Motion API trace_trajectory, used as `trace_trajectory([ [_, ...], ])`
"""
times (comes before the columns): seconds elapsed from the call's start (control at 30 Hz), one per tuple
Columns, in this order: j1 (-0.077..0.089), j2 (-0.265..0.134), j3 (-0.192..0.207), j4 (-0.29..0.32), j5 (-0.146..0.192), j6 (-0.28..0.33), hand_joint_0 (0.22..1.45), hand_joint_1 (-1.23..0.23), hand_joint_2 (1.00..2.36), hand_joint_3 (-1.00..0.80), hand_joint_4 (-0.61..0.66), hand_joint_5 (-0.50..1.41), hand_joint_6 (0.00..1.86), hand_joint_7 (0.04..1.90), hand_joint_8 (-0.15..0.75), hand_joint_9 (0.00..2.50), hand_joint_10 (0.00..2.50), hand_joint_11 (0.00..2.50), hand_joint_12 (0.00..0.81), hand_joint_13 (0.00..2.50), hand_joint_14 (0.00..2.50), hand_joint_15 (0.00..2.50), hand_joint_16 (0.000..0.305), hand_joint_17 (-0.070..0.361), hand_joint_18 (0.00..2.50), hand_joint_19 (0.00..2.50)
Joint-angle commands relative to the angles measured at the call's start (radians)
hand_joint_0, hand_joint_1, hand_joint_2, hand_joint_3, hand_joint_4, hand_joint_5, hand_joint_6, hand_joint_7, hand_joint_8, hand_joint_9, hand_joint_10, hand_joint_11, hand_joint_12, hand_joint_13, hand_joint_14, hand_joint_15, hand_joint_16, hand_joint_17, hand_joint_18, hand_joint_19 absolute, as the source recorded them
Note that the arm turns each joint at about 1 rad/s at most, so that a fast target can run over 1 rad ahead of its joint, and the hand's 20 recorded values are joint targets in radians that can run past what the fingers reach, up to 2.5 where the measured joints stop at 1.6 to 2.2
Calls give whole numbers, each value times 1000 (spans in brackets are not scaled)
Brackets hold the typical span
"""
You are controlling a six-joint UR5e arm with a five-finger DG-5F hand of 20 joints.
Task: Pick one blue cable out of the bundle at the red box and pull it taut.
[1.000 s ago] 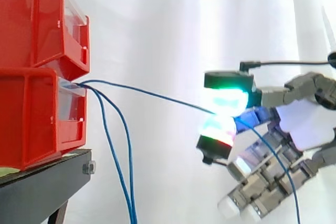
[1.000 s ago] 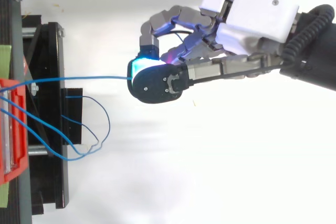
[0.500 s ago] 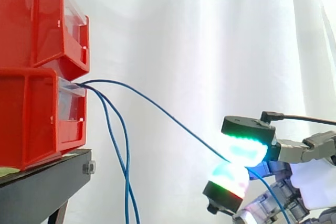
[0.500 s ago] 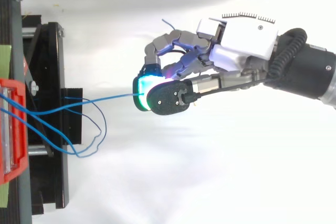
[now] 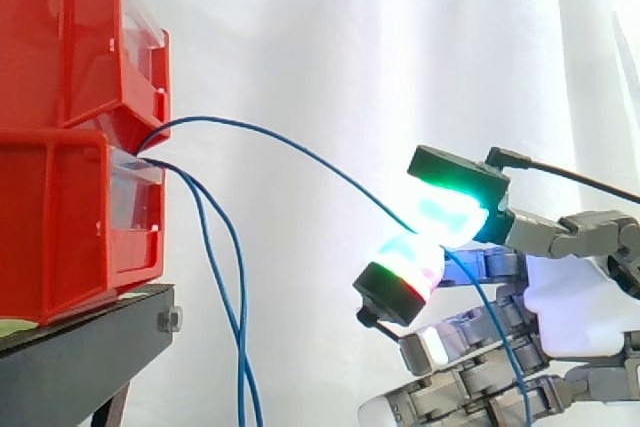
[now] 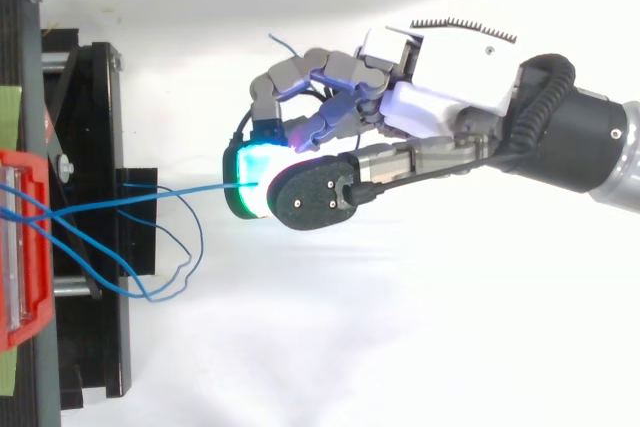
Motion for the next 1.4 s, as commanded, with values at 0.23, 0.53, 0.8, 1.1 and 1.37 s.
trace_trajectory([
  [0.23,0,0,0,1,1,-2,810,-766,1004,-450,-242,-209,940,1399,292,918,11,999,376,564,10,316,49,109,472,199],
  [0.53,0,0,1,1,1,-2,809,-767,1003,-450,-238,-209,941,1388,293,913,11,986,376,563,10,319,49,109,474,205],
  [0.8,0,0,0,1,2,-2,808,-766,1003,-451,-237,-209,942,1380,292,911,12,983,373,563,10,323,49,109,475,204],
  [1.1,0,0,0,1,2,-2,807,-764,1003,-455,-238,-210,943,1370,292,900,11,966,371,562,10,323,48,109,472,200],
  [1.37,0,0,0,1,2,-2,806,-761,1003,-457,-238,-211,944,1369,290,893,12,960,371,562,10,320,48,108,472,202],
])
